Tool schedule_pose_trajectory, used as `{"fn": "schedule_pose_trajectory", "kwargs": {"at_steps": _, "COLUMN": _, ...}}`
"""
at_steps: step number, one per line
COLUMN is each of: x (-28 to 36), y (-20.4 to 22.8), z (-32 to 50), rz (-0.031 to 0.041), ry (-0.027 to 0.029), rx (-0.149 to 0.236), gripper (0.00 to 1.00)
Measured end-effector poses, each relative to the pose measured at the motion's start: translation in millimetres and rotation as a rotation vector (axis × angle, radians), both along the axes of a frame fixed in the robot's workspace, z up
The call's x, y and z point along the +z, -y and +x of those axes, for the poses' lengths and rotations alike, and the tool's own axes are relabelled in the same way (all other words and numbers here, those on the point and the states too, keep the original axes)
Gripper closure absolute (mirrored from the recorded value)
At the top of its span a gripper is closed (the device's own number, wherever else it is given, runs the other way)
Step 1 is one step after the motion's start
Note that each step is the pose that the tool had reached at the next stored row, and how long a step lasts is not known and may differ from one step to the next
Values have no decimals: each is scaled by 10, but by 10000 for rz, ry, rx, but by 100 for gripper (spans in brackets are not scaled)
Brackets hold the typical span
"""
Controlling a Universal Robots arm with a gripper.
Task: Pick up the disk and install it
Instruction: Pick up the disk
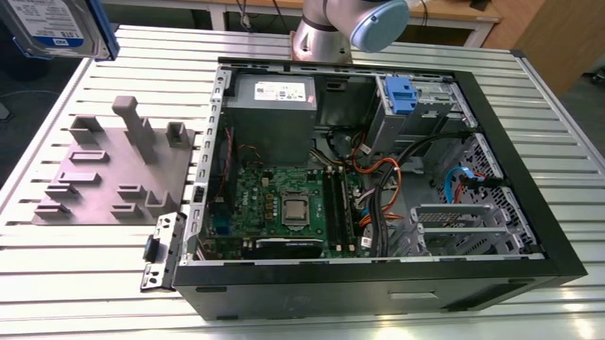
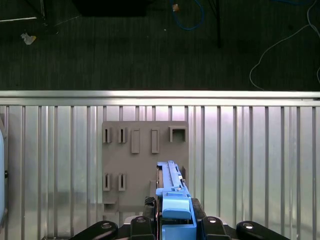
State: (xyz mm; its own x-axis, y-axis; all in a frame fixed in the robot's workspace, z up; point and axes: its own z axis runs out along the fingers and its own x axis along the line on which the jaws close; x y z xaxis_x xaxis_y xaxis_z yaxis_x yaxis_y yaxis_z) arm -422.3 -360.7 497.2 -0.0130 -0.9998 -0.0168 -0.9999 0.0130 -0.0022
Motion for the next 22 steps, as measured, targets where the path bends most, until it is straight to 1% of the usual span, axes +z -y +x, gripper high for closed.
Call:
{"fn": "schedule_pose_trajectory", "kwargs": {"at_steps": 12, "x": 0, "y": 0, "z": 49, "rz": 0, "ry": 0, "rx": 0, "gripper": 63}}
{"fn": "schedule_pose_trajectory", "kwargs": {"at_steps": 15, "x": 0, "y": 8, "z": 54, "rz": -1, "ry": -1, "rx": 0, "gripper": 63}}
{"fn": "schedule_pose_trajectory", "kwargs": {"at_steps": 17, "x": 0, "y": 30, "z": 56, "rz": -1, "ry": -1, "rx": 0, "gripper": 63}}
{"fn": "schedule_pose_trajectory", "kwargs": {"at_steps": 20, "x": 0, "y": 84, "z": 56, "rz": -4, "ry": 0, "rx": 0, "gripper": 63}}
{"fn": "schedule_pose_trajectory", "kwargs": {"at_steps": 22, "x": 0, "y": 112, "z": 59, "rz": -6, "ry": 0, "rx": 0, "gripper": 63}}
